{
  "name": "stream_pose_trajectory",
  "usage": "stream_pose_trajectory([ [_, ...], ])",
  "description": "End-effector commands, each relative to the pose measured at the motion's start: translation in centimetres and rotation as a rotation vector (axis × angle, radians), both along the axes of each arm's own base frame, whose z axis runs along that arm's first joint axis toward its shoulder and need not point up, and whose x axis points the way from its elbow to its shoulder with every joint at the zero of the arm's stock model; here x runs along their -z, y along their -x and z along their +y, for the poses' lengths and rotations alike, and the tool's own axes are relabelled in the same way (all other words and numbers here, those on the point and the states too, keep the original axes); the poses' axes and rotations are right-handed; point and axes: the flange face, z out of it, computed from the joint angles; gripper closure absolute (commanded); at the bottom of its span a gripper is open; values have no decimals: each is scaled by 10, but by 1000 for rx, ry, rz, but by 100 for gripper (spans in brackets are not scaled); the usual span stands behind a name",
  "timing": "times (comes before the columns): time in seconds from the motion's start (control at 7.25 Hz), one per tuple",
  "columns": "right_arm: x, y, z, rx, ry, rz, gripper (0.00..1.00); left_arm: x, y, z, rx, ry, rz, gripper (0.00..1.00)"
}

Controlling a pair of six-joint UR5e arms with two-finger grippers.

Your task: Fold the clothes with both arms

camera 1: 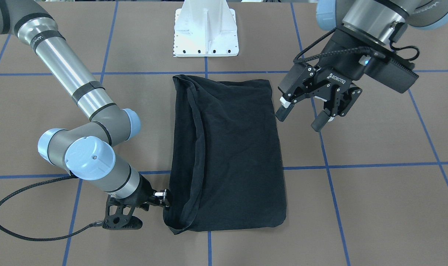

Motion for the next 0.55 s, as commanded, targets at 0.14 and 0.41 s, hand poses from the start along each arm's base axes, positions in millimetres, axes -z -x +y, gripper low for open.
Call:
stream_pose_trajectory([
  [0.14, 25, -6, -5, 2, -5, -37, 10, -5, -1, 5, -41, 11, 5, 0],
  [0.41, 80, -13, 17, 49, 52, -40, 2, -31, 3, 16, -77, 67, -14, 0],
])
